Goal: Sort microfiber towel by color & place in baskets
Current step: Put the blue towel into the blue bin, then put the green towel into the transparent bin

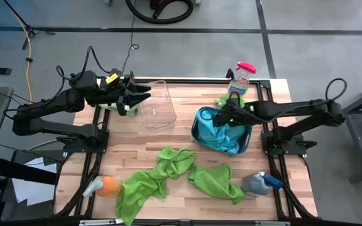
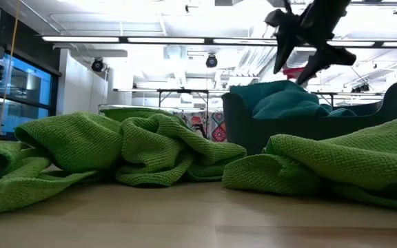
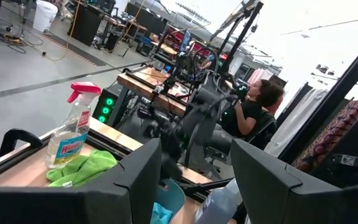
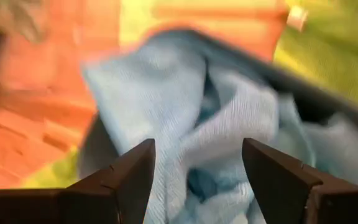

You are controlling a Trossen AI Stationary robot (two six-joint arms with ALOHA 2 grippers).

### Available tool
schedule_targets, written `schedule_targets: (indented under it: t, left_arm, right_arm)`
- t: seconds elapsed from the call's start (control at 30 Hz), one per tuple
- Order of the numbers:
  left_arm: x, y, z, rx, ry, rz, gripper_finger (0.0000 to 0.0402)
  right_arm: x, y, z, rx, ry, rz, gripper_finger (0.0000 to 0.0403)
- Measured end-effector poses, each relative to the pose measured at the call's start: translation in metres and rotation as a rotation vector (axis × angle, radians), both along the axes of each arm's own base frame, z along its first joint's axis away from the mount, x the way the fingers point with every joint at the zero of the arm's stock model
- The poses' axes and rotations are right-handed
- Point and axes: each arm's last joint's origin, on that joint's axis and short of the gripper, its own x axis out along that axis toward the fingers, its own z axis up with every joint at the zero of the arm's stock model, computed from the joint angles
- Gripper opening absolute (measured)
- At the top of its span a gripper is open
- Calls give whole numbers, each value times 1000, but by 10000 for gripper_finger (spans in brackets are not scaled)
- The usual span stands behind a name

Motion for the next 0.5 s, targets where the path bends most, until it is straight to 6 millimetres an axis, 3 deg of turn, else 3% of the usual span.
schedule_targets:
  t: [0.2, 0.5]
  left_arm:
    - [0, 0, -1, 1, 8, 0, 184]
    - [1, 0, -2, 0, 17, 0, 184]
  right_arm:
    - [-14, -2, 28, -130, -159, 9, 239]
    - [-17, 1, 83, -504, -496, 255, 239]
